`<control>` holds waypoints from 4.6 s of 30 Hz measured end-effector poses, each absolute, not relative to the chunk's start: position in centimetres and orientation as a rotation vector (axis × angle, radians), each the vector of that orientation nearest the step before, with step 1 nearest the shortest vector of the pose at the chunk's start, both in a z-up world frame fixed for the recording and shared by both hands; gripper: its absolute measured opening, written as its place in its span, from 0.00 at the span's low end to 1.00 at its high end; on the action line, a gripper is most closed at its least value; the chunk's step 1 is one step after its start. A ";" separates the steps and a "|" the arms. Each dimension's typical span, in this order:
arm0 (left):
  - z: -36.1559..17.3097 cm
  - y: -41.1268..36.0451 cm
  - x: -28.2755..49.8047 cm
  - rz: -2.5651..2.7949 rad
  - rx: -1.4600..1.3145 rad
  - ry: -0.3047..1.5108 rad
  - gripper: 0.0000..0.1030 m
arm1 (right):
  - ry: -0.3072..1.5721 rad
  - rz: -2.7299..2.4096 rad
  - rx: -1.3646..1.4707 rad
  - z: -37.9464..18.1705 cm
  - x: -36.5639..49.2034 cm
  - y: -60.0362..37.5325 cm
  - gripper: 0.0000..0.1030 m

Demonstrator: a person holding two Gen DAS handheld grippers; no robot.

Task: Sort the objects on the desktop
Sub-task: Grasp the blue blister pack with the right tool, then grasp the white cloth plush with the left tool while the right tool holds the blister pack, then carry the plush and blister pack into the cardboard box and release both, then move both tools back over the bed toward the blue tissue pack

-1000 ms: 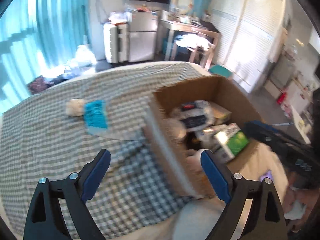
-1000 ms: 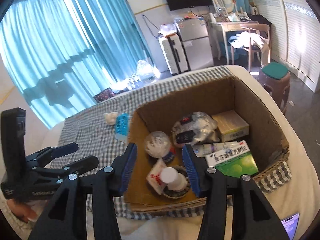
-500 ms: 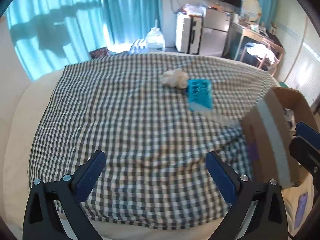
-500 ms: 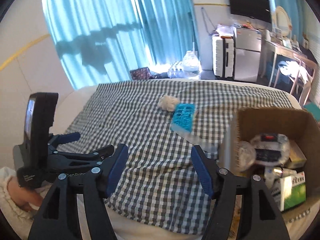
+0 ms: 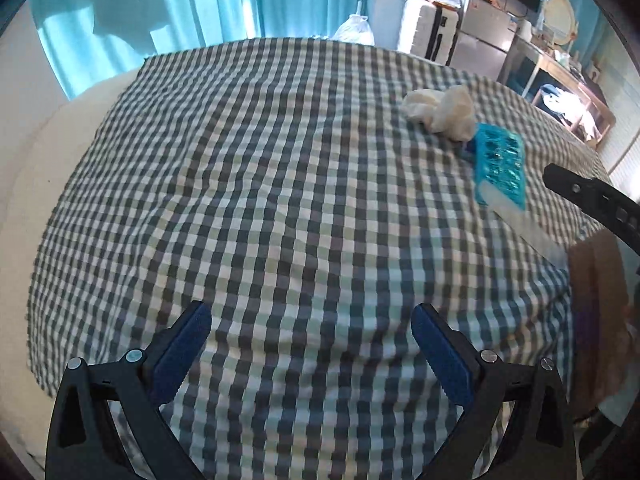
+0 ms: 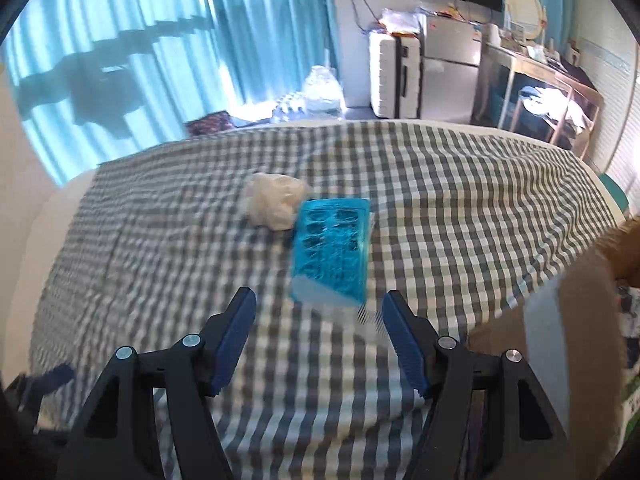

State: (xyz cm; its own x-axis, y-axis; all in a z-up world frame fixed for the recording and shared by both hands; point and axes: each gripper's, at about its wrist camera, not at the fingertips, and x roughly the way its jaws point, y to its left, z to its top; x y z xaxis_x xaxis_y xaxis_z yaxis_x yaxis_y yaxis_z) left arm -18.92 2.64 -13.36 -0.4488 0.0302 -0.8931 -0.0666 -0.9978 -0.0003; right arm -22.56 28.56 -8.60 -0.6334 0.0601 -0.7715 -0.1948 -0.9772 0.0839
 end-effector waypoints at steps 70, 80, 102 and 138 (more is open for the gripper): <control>8.0 9.6 -7.8 2.467 -0.987 -0.024 0.19 | 0.424 2.958 -0.950 7.0 -3.2 30.7 0.63; 7.5 20.6 -6.0 2.292 -0.956 0.078 0.19 | 0.422 2.780 -0.894 8.6 0.2 41.6 0.63; 0.5 30.9 -7.7 2.217 -1.053 0.272 0.97 | 0.601 2.588 -0.950 3.0 -2.0 52.1 0.90; -11.0 1.0 -18.7 2.585 -1.628 -0.077 1.00 | -0.299 2.502 -1.718 -14.4 -22.1 26.8 0.80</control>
